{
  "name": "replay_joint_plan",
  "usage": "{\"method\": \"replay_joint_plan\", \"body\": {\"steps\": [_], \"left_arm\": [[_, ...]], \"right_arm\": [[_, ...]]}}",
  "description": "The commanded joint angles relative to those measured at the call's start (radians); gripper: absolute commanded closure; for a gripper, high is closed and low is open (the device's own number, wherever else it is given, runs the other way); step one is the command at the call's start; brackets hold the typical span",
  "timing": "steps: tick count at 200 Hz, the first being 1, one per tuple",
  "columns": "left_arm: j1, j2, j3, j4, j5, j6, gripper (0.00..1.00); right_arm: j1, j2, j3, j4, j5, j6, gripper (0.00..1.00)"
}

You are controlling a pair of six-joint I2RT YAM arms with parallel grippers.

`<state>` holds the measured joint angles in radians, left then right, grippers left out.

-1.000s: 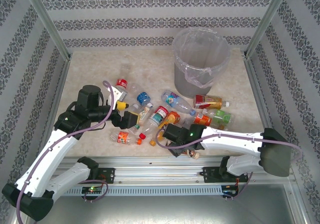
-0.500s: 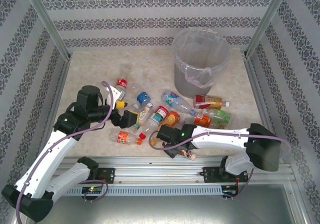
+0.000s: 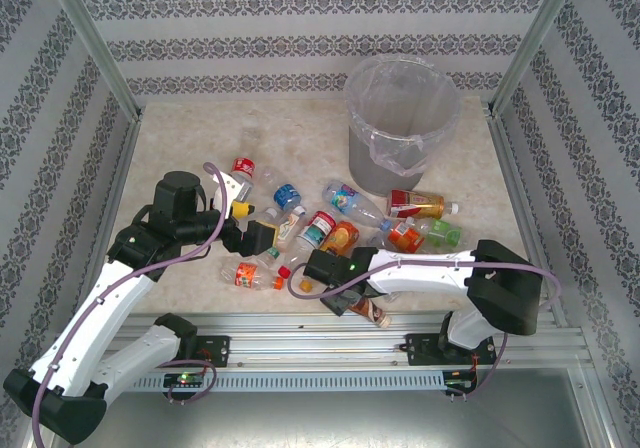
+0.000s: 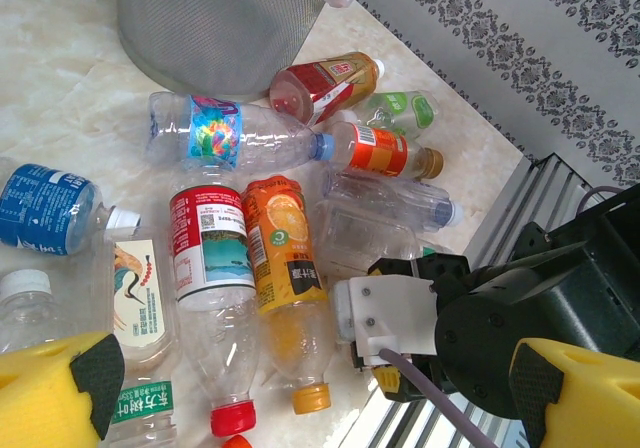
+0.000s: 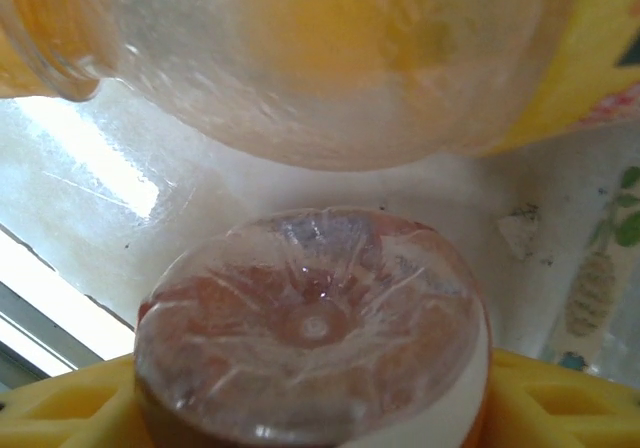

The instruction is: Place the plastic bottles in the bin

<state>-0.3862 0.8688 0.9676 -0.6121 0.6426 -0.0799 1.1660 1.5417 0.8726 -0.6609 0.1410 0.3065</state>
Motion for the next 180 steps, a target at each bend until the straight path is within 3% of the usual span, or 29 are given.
{"method": "replay_joint_plan", "body": {"steps": [1, 45, 91, 149, 180], "left_arm": [[-0.001, -0.007, -0.006, 0.031, -0.006, -0.011, 0.00], [0.000, -0.005, -0.002, 0.077, 0.011, -0.031, 0.00], [0.000, 0.045, 0.058, 0.148, 0.106, -0.058, 0.00], [-0.001, 0.172, 0.193, 0.244, 0.251, -0.072, 0.00], [-0.001, 0.229, 0.200, 0.460, 0.310, -0.154, 0.00]], "right_arm": [[0.013, 0.005, 0.019, -0.002, -0.012, -0.007, 0.40], [0.012, -0.065, 0.000, -0.008, 0.002, 0.000, 0.49], [-0.022, -0.224, -0.002, -0.032, -0.026, 0.019, 0.50], [-0.168, -0.467, 0.067, -0.056, -0.086, 0.035, 0.50], [-0.278, -0.537, 0.155, -0.052, -0.106, 0.009, 0.50]]}}
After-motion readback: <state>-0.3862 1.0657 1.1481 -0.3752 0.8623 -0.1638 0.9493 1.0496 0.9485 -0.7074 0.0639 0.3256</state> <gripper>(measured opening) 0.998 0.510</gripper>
